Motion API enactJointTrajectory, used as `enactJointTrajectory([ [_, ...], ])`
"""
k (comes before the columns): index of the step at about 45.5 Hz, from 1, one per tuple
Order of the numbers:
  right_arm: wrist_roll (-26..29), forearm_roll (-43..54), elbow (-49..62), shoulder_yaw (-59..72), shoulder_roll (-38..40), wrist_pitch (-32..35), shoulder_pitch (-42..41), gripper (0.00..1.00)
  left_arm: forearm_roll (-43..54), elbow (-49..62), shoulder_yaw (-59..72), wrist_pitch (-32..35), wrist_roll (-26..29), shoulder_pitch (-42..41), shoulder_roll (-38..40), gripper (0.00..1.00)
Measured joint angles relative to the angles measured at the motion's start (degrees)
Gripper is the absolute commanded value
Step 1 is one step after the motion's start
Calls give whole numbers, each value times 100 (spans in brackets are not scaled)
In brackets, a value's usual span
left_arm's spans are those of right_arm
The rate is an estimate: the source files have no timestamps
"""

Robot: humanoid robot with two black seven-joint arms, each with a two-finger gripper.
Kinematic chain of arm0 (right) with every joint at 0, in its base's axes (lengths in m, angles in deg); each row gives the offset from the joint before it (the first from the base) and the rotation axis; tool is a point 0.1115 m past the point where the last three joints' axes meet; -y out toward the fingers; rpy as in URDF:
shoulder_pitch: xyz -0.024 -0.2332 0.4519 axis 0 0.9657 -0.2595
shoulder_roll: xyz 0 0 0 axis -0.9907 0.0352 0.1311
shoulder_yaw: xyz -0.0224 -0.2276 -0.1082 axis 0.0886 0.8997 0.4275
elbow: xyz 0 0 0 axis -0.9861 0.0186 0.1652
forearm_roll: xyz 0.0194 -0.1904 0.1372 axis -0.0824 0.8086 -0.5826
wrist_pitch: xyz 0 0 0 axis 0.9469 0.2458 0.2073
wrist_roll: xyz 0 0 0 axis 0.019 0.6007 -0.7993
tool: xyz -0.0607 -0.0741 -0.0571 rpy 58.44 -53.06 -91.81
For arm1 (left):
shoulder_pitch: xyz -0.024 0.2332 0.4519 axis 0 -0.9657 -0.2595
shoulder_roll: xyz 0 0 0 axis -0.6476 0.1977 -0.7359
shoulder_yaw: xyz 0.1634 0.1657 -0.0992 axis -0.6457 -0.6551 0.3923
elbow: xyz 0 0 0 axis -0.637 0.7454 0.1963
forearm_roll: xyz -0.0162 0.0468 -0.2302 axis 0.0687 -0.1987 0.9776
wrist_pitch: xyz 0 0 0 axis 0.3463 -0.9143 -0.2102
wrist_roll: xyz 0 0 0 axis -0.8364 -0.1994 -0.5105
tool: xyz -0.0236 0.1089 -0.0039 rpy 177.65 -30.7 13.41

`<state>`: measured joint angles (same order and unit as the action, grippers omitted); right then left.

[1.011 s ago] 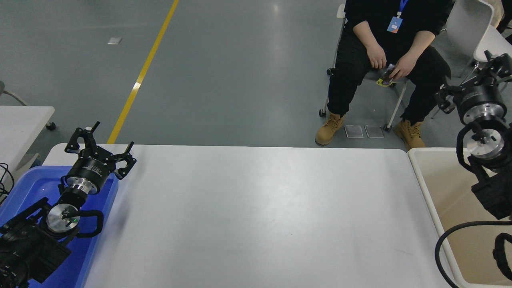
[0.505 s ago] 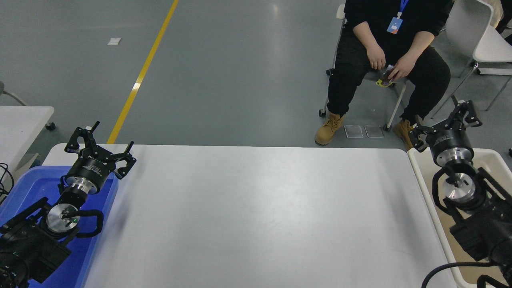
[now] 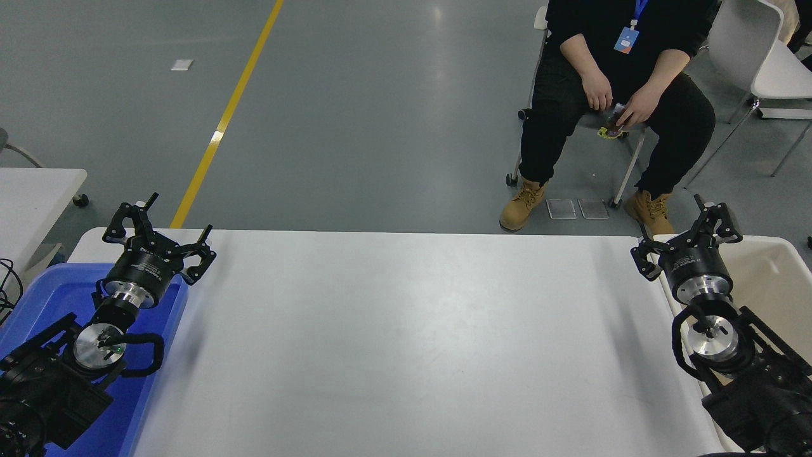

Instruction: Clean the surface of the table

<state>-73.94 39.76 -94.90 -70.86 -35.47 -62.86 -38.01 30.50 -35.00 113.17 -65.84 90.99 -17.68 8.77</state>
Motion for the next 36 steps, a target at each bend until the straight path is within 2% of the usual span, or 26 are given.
enactJointTrajectory([
  [20, -465, 296, 106, 200, 32, 412, -245, 98, -3, 0, 0, 0, 0, 0, 0, 100],
  [36, -802, 588, 999, 1094, -15, 434, -823, 98, -4, -1, 0, 0, 0, 0, 0, 100],
])
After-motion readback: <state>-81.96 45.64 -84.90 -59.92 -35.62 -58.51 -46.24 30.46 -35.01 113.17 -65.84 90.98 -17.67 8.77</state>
